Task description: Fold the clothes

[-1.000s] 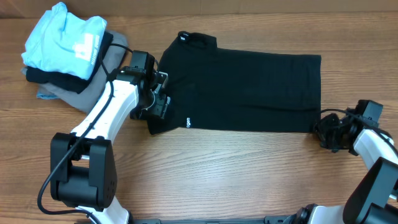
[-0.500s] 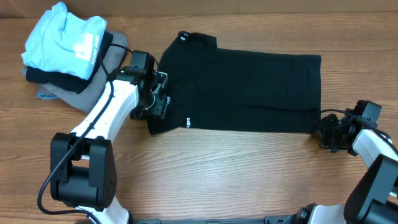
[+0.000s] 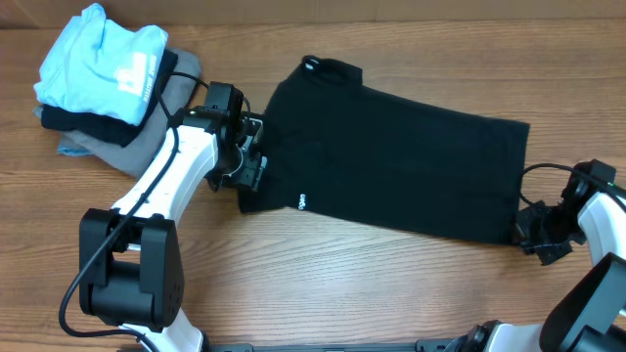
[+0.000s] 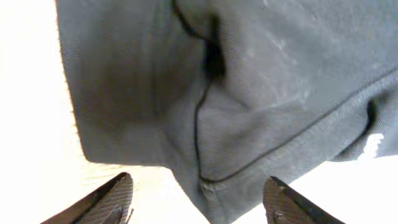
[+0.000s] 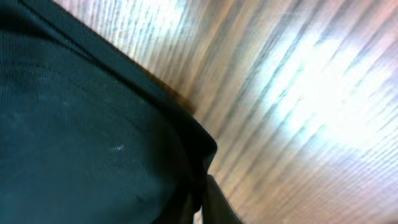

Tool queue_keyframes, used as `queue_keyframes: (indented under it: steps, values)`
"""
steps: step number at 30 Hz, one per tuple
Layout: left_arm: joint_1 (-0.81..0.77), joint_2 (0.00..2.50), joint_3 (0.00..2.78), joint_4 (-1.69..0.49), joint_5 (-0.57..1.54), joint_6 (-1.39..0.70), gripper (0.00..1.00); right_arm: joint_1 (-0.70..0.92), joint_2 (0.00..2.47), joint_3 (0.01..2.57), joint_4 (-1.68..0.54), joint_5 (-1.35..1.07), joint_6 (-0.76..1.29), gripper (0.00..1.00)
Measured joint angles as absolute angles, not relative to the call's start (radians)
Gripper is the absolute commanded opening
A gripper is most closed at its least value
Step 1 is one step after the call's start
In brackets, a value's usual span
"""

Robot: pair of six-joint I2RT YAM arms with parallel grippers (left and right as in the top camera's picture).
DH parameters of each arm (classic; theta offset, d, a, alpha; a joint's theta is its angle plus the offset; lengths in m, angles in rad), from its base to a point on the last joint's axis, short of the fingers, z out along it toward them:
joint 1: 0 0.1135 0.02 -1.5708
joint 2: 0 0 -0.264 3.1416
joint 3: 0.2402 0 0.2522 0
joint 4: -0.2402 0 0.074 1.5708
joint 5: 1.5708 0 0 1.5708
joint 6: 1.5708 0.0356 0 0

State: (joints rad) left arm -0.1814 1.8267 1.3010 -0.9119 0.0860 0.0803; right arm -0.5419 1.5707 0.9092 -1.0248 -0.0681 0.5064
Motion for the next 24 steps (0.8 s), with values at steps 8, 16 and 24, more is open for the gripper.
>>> queue_keyframes:
  steps: [8,16,24]
  values:
    - [-0.181,1.827,1.303,-0.775,0.128,0.080,0.82,-0.543,1.570,0.911,-0.991,-0.034,0.525,0.43]
    - [-0.181,1.839,1.303,-0.622,0.171,0.054,0.73,-0.543,1.571,0.911,-0.958,-0.074,0.524,0.43]
    - [-0.182,1.962,1.304,-0.569,0.254,-0.007,0.48,-0.543,1.571,0.911,-0.949,-0.083,0.524,0.44]
